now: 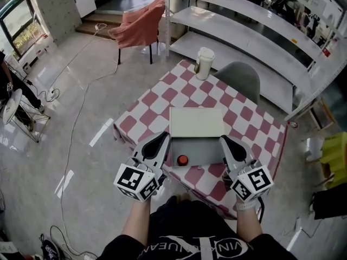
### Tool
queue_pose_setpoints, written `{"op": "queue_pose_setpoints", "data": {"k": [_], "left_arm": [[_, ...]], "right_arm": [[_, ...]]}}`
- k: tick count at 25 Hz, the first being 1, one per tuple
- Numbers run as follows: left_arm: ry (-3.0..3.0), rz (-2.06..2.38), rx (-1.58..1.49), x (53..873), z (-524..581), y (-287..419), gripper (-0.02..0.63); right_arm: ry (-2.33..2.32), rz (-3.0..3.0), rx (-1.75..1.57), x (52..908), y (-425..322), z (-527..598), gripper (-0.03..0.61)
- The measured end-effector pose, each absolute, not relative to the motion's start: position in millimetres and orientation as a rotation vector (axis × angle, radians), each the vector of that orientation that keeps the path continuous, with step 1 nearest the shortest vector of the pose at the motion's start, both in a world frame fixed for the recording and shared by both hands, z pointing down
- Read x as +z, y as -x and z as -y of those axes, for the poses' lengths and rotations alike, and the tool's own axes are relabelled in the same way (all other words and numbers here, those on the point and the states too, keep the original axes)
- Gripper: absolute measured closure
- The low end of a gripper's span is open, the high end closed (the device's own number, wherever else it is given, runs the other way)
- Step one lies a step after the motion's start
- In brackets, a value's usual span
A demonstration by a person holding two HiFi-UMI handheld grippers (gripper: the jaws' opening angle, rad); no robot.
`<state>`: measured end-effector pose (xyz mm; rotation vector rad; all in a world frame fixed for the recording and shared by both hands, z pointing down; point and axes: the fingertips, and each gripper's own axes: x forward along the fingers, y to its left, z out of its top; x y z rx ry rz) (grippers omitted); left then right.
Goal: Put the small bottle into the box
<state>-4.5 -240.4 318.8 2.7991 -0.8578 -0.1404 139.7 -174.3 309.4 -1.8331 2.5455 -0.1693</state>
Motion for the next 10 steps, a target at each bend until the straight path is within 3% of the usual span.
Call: {"op": "queue_pose_setpoints", "data": {"k": [10], "left_arm": [[-2.775,0.859,-0.140,323.2,248.3,9.4,0.589]], "right_arm": [[1.828,-2.562,-0.192,315.5,-136.9,177.9,0.572]]}}
